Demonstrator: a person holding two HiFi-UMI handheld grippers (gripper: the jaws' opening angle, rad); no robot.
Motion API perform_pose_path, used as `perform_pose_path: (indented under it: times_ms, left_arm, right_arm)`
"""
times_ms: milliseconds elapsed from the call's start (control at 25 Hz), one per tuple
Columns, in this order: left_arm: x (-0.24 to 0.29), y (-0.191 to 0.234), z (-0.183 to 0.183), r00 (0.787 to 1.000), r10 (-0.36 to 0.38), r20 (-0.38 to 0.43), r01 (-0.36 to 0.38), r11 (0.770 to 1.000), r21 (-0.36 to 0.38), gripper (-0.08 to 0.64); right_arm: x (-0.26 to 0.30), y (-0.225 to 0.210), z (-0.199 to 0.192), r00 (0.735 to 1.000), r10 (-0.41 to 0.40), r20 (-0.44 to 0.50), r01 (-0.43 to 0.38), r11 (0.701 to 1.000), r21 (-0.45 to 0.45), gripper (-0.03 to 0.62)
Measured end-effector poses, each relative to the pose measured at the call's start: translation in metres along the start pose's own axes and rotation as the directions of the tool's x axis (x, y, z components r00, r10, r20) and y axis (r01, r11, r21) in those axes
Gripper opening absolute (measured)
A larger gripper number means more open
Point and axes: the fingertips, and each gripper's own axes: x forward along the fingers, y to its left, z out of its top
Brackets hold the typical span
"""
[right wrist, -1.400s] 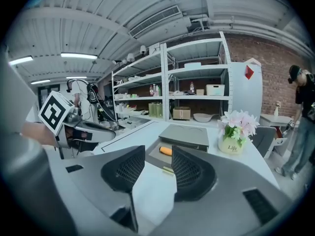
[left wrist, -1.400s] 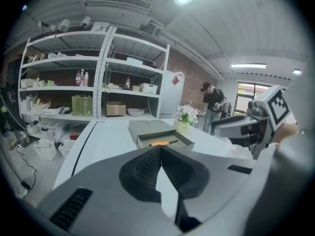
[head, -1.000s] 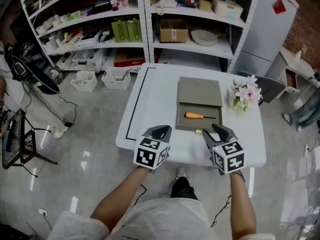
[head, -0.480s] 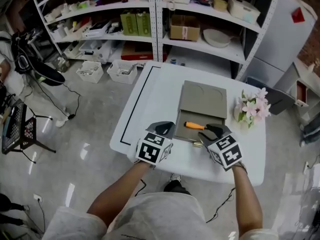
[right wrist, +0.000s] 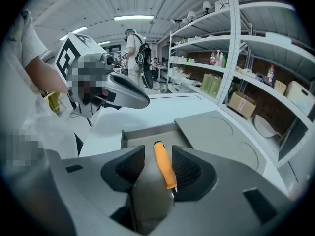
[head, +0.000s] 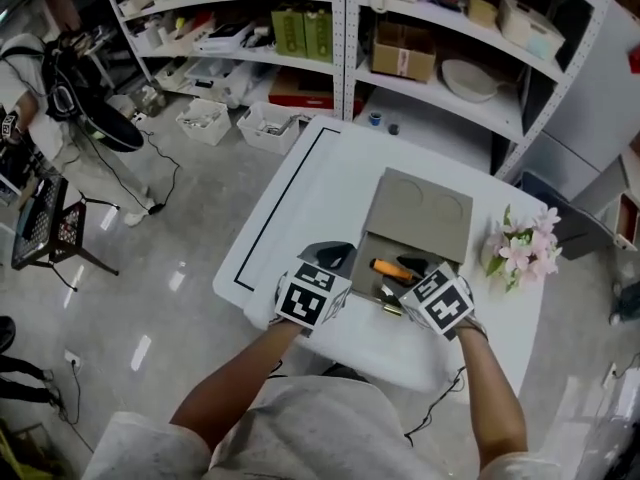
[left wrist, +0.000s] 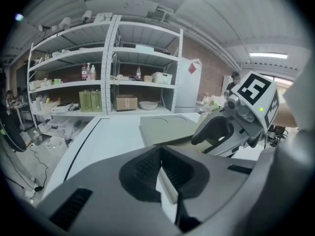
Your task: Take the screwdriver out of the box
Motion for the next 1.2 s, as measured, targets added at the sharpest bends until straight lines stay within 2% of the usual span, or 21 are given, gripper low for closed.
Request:
perform_pose_path:
  times_ms: [160,320,680,760,840,1040,1200]
  left_arm:
    - [0.012,0.005,-0.004,0.999,0.027,-0.018,-0.028,1.000,-0.015,0.005]
    - [0.021,0.009,-0.005,0.998,0.051,-0.029,-0.052,0.998,-0.029,0.005]
    - [0.026,0.018,-0.007,0.995,0.093,-0.047,-0.095,0.994,-0.054,0.005]
    - [0.027,0.020,-0.007,0.994,0.096,-0.050,-0.099,0.994,-0.054,0.005]
    - [0.026,0.021,-0.006,0.994,0.094,-0.052,-0.097,0.994,-0.048,0.005]
    - [0.026,0.019,0.001,0.997,0.068,-0.044,-0.069,0.997,-0.029,0.005]
    - [0.022,0.015,0.005,0.999,0.029,-0.039,-0.029,1.000,-0.005,0.005]
  right_arm:
    - [0.018,-0.004,-0.009,0.997,0.050,-0.050,-0.053,0.997,-0.056,0.183]
    - [0.031,-0.007,-0.020,0.993,0.067,-0.094,-0.079,0.989,-0.125,0.187]
    - [0.049,-0.001,-0.028,0.983,0.135,-0.128,-0.156,0.974,-0.167,0.178]
    - [0.050,-0.001,-0.029,0.983,0.134,-0.128,-0.155,0.973,-0.169,0.175]
    - [0.051,-0.003,-0.028,0.985,0.120,-0.123,-0.141,0.973,-0.181,0.127]
    - [0.052,-0.004,-0.029,0.986,0.102,-0.130,-0.125,0.974,-0.189,0.120]
    - [0.047,-0.003,-0.023,0.991,0.056,-0.120,-0.077,0.981,-0.178,0.117]
